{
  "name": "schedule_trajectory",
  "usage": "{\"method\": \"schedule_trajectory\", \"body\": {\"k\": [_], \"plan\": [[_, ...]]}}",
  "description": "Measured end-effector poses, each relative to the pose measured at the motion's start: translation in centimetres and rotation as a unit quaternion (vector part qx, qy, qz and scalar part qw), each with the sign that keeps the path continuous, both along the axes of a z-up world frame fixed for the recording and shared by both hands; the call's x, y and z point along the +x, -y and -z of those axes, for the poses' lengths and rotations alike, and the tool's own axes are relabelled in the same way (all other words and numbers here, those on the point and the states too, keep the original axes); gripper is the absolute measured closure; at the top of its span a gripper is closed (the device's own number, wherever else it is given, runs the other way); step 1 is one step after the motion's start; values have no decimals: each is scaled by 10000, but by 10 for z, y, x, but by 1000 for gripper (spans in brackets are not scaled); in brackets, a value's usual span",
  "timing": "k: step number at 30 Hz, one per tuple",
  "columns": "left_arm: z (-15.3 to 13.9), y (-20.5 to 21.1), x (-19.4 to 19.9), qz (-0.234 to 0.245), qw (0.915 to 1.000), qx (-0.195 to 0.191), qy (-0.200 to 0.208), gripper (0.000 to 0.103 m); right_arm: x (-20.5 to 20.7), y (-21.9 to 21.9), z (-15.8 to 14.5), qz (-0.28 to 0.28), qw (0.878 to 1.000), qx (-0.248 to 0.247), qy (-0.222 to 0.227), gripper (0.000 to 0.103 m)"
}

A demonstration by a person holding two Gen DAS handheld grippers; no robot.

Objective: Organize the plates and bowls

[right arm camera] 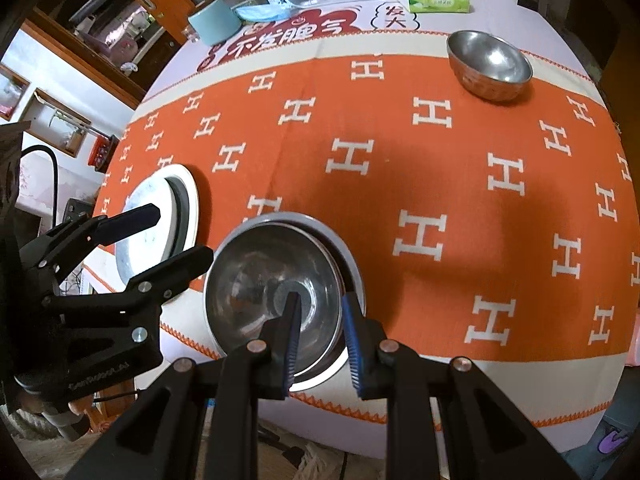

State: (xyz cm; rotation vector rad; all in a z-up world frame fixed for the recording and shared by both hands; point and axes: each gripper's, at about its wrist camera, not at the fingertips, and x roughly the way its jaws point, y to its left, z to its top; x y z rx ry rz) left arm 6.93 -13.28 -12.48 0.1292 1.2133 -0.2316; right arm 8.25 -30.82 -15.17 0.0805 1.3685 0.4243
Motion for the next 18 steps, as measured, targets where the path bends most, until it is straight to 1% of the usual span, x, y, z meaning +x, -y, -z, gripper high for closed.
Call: {"method": "schedule_trajectory", "body": {"k": [5,9,10,12,18], "plan": [[-5,3,6,-4,10000,-74,49,32,3,6,-6,52,9998,166,102,82],[-11,7,17,65,9999,-42,129,31,9,14,-10,151,9994,233,188,82],[-14,10,21,75,9998,-27,160,31,12,17,-11,189,9993,246,214,82],[-19,13,29,95,9998,-50,194,26,16,22,-14,244,9990,258,263,82],[-38,24,65,129,9992,-299,236,25,38,51,-27,595,9966,308,470,82]]}}
